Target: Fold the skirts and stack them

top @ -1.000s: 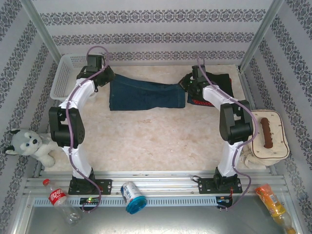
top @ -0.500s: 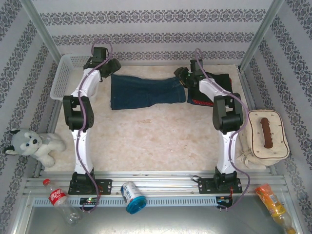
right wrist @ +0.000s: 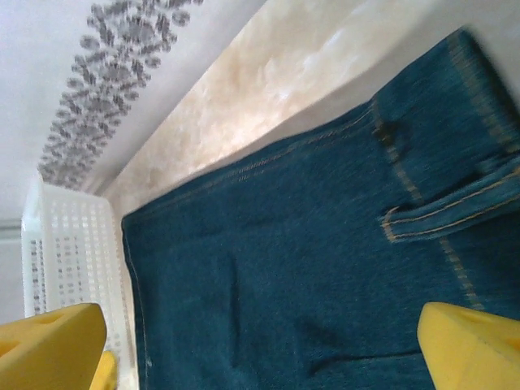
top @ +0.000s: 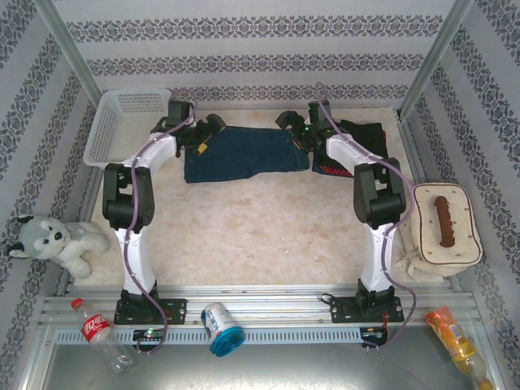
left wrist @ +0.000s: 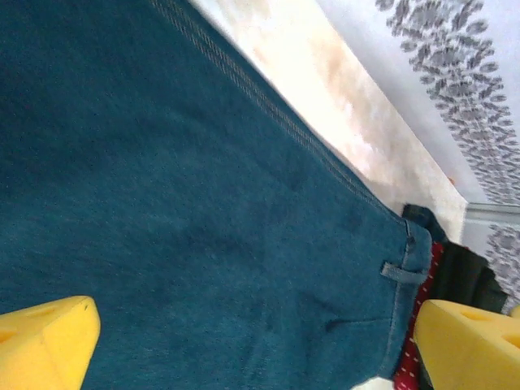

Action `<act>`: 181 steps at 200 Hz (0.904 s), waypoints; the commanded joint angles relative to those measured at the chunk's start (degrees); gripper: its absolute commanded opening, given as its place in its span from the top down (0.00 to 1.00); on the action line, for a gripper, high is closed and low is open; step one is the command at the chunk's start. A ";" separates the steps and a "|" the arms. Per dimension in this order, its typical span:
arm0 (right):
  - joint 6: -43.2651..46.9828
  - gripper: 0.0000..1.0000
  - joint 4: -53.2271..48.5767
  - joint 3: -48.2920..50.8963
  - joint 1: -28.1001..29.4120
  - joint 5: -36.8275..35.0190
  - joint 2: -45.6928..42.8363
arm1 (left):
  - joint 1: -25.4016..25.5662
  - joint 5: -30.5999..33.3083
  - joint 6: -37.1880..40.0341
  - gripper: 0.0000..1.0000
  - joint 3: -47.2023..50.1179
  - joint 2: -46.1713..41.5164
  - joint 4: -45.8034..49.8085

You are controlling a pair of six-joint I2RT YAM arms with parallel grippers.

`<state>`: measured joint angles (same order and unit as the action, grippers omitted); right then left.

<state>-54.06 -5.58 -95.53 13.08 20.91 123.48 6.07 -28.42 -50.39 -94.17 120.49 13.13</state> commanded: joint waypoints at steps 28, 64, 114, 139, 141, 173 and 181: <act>4.76 0.02 -10.09 -8.60 0.55 3.18 9.22 | 0.65 0.18 -6.58 0.00 7.02 2.84 -9.78; 6.07 0.02 -11.12 -0.18 0.98 1.93 5.19 | -0.50 7.64 -0.19 0.00 17.06 -1.63 -4.74; 9.38 0.02 -9.60 16.99 1.51 3.99 -7.22 | -0.68 3.99 4.98 0.00 36.08 -14.21 -5.55; 10.30 0.02 -11.72 23.17 2.68 4.79 -15.60 | -0.47 1.75 5.16 0.00 40.00 -25.01 -2.06; 10.29 0.02 -11.97 23.58 2.79 4.31 -16.33 | -0.45 1.83 5.14 0.00 40.07 -25.91 -1.57; 7.31 0.02 -13.93 33.45 4.99 -2.75 -26.37 | 0.78 2.05 1.69 0.00 42.38 -35.88 2.38; 6.65 0.02 -14.21 35.27 5.40 -3.70 -28.19 | 1.17 1.98 -0.14 0.00 43.54 -37.48 1.91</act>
<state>-46.26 -16.67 -65.41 16.60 22.52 100.84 6.42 -26.55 -47.79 -52.62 88.68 11.33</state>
